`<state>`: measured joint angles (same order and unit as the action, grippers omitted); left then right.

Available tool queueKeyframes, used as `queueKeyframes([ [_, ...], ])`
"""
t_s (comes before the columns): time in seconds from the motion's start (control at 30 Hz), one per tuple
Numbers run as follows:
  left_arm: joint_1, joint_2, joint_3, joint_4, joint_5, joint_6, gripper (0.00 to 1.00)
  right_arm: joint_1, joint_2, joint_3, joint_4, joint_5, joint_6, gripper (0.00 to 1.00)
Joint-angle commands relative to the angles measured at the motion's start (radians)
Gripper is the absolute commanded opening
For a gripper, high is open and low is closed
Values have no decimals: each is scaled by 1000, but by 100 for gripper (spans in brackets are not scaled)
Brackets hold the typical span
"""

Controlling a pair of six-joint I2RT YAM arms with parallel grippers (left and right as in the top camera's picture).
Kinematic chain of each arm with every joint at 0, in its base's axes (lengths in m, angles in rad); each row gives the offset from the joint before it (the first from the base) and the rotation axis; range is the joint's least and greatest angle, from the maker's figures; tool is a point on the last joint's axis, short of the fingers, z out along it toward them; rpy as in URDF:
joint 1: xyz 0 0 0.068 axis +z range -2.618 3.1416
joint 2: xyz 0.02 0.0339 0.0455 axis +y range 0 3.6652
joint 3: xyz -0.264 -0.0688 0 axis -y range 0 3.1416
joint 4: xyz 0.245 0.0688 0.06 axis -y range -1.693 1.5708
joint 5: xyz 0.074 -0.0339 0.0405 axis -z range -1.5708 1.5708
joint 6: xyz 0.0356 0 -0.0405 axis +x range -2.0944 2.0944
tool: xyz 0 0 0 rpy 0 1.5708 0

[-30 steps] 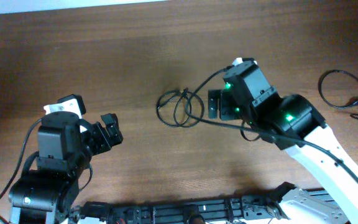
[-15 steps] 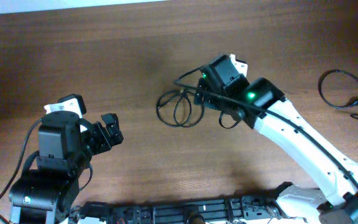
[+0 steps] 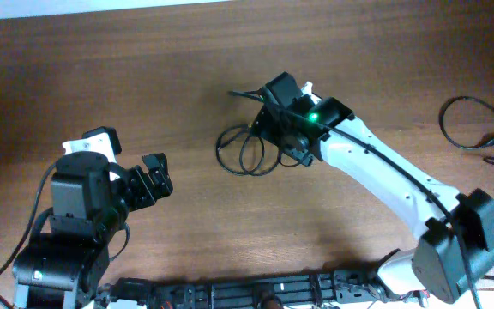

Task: Untangle cables
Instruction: 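Lower the right gripper and grasp the small black cable loop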

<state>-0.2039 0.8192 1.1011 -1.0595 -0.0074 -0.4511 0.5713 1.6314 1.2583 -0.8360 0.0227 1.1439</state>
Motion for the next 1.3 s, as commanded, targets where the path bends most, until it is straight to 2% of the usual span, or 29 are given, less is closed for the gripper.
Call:
queueKeyframes([
  [0.0, -4, 1, -5, 5, 11, -8, 99, 5, 42, -4, 29, -54, 16, 97],
  [0.2, -4, 3, -5, 5, 12, -8, 99, 8, 76, -4, 114, -80, 17, 95],
  [0.47, -4, 4, -5, 5, 12, -8, 99, 45, 77, -4, 241, -75, 25, 83],
  [0.73, -4, 3, -5, 4, 12, -8, 99, 86, 159, -4, 259, -72, 96, 81],
  [0.87, -4, 4, -5, 5, 12, -8, 99, 103, 204, -4, 292, -75, 96, 50],
  [0.93, -4, 3, -5, 4, 12, -8, 99, 103, 220, -4, 310, -75, 96, 43],
  [0.97, -4, 3, -5, 4, 12, -8, 99, 103, 223, -4, 317, -76, 96, 28],
  [1.03, -4, 3, -5, 4, 12, -8, 99, 103, 223, -3, 324, -76, 96, 13],
  [1.27, -4, 4, -5, 3, 12, -8, 99, 101, 222, -2, 362, -76, 95, 9],
])
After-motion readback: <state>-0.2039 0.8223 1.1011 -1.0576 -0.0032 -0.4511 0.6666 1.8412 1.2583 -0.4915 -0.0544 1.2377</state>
